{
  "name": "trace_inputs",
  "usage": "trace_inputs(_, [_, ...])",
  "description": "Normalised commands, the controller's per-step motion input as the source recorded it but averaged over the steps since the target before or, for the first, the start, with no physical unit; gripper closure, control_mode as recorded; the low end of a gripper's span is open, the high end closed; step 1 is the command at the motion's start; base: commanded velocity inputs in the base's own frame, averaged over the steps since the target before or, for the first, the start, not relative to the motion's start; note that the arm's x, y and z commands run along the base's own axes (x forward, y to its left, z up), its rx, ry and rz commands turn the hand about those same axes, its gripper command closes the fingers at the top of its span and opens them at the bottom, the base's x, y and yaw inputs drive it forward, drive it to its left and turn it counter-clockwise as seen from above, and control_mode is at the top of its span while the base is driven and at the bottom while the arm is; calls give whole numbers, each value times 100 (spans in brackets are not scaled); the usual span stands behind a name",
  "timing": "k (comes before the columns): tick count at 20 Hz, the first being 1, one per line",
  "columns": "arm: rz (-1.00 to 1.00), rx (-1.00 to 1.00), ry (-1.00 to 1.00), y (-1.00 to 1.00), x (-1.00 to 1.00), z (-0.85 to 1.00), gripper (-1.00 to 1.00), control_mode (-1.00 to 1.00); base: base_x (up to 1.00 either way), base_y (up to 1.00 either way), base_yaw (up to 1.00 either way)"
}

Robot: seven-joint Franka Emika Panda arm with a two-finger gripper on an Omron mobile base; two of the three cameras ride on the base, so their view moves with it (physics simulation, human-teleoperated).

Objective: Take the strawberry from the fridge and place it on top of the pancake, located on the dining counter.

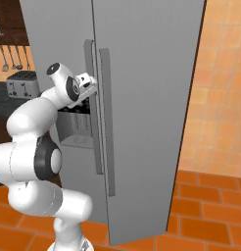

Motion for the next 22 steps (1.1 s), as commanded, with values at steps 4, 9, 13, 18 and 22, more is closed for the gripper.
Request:
trace_inputs(4, [0,0,0,-34,0,0,-100,-100,0,0,0])
trace_inputs(9, [0,0,-1,-52,-13,0,-100,-100,0,0,0])
trace_inputs(13, [0,0,-2,-63,-27,1,-100,-100,0,0,0])
trace_inputs(18, [0,0,-5,-72,-46,2,-100,-100,0,0,0])
trace_inputs(22, [-2,0,-3,-74,-34,1,-100,-100,0,0,0])
